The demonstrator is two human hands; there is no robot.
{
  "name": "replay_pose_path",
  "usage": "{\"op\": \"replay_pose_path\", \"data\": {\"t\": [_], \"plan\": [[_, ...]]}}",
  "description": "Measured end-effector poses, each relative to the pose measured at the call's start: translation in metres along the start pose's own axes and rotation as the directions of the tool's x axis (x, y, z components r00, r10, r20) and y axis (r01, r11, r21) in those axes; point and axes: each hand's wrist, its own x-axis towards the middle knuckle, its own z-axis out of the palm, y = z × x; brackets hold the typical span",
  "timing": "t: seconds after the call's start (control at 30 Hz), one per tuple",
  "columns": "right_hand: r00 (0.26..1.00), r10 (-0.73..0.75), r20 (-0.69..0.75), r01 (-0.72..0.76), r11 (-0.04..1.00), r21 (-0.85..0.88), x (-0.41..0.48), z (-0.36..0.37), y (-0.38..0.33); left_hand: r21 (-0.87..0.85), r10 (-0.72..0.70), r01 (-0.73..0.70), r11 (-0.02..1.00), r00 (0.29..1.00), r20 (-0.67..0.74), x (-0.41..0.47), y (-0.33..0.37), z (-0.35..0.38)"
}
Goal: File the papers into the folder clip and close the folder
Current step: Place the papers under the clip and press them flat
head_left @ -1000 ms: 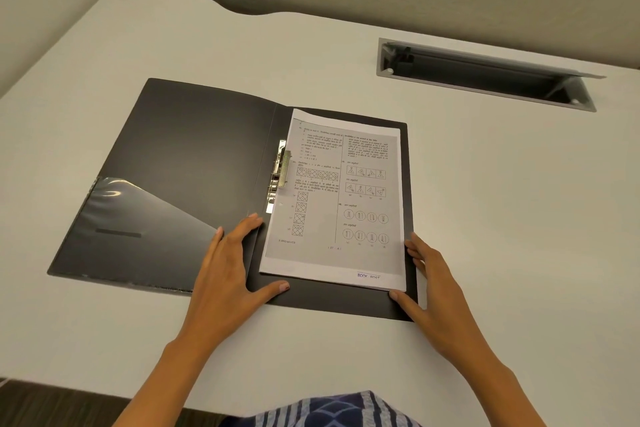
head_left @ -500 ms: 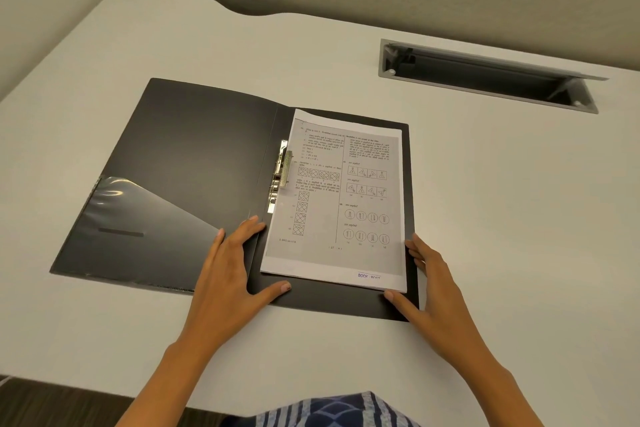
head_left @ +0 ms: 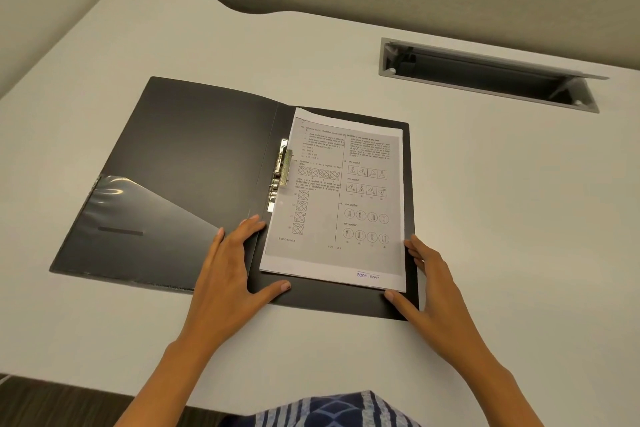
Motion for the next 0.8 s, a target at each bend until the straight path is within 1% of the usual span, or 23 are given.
{"op": "replay_pose_path", "data": {"t": [0.13, 0.27, 0.37, 0.5, 0.57, 0.63, 0.7, 0.8], "plan": [[1.0, 0.003, -0.007, -0.003, 1.0, -0.008, 0.0, 0.001, 0.0, -0.019, 0.001, -0.002, 1.0, 1.0, -0.017, 0.001, 0.0, -0.001], [1.0, 0.0, -0.013, 0.0, 1.0, 0.005, 0.0, 0.002, -0.001, -0.005, 0.041, -0.042, 0.999, 0.997, -0.06, 0.003, 0.002, -0.001], [1.0, -0.01, -0.011, 0.01, 1.0, 0.018, -0.001, 0.001, -0.001, 0.001, 0.006, -0.006, 1.0, 0.998, -0.059, 0.003, 0.002, 0.0], [0.999, 0.026, -0.032, -0.023, 0.994, 0.108, 0.005, -0.001, -0.009, 0.01, 0.016, -0.015, 1.0, 0.997, -0.072, 0.002, 0.002, 0.0], [0.997, 0.023, -0.068, -0.014, 0.991, 0.133, 0.018, -0.004, -0.017, 0.015, 0.033, -0.032, 0.999, 0.996, -0.088, 0.002, 0.003, 0.0], [0.994, -0.025, -0.109, 0.038, 0.992, 0.118, 0.04, -0.008, -0.027, 0.027, 0.054, -0.051, 0.998, 0.993, -0.108, 0.002, 0.004, 0.0], [0.986, -0.086, -0.144, 0.097, 0.993, 0.068, 0.07, -0.012, -0.038, 0.027, 0.051, -0.049, 0.998, 0.993, -0.109, 0.003, 0.005, 0.0], [0.976, -0.132, -0.174, 0.132, 0.991, -0.008, 0.123, -0.015, -0.058, 0.036, 0.064, -0.061, 0.997, 0.994, -0.088, 0.002, 0.006, -0.001]]}}
